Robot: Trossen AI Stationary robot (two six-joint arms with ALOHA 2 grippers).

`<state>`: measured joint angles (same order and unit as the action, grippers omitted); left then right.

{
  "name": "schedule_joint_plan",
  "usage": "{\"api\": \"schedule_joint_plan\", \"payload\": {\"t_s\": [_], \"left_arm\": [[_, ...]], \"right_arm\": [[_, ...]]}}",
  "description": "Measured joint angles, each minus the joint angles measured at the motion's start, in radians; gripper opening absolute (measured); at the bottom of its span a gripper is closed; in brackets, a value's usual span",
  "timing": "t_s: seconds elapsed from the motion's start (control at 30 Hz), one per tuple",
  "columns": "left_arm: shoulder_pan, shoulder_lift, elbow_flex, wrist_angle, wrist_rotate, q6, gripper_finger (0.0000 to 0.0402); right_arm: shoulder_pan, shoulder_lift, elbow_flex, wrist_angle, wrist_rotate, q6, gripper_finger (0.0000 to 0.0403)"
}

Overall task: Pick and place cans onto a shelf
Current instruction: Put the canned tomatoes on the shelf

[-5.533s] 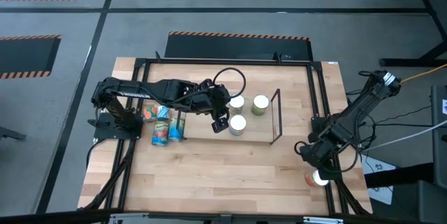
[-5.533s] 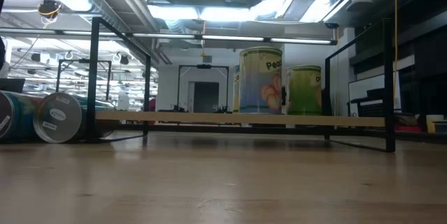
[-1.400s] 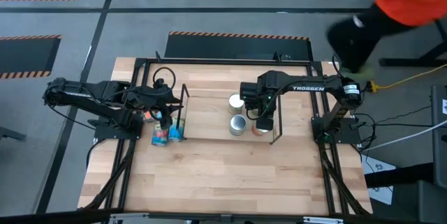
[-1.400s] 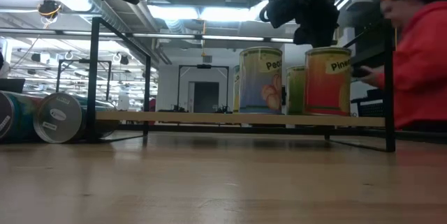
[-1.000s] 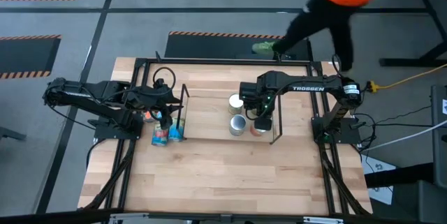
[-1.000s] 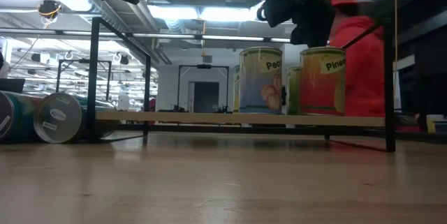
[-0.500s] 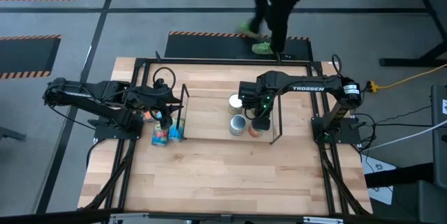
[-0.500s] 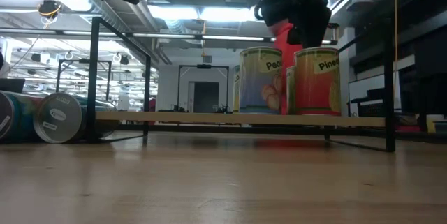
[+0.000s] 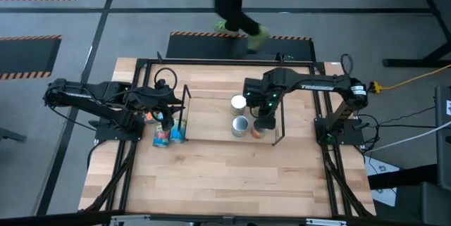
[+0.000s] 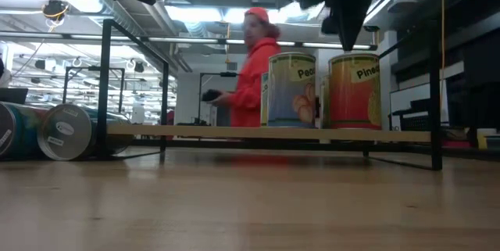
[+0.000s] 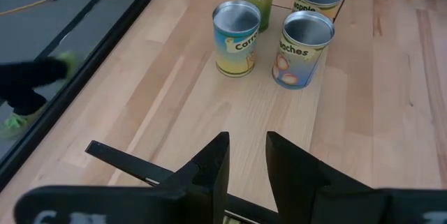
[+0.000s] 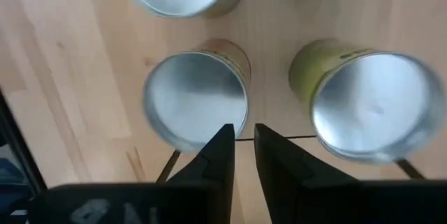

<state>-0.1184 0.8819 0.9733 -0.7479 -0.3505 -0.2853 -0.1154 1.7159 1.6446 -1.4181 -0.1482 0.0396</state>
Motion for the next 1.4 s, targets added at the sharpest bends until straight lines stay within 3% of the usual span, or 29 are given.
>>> {"api": "schedule_joint_plan", "payload": {"t_s": [0.53, 0.73, 0.93, 1.13, 1.4], "left_arm": [[0.000, 0.000, 0.000, 0.001, 0.037, -0.060, 0.0090], [0.029, 0.000, 0.000, -0.006, 0.038, -0.156, 0.0131], [0.094, 0.000, 0.001, -0.049, 0.066, -0.159, 0.0161], [0.180, -0.035, 0.058, -0.258, 0.182, -0.150, 0.0159], [0.220, -0.064, 0.043, -0.568, 0.306, -0.156, 0.0158]], "right_arm": [[-0.040, -0.269, 0.019, 0.049, 0.027, -0.079, 0.0061], [-0.043, -0.285, 0.019, 0.063, 0.024, -0.119, 0.0062], [-0.043, -0.304, 0.018, 0.061, 0.023, -0.201, 0.0061], [-0.058, -0.411, 0.018, 0.067, 0.024, -0.228, 0.0062], [-0.067, -0.523, 0.018, 0.120, 0.024, -0.208, 0.0062]]}}
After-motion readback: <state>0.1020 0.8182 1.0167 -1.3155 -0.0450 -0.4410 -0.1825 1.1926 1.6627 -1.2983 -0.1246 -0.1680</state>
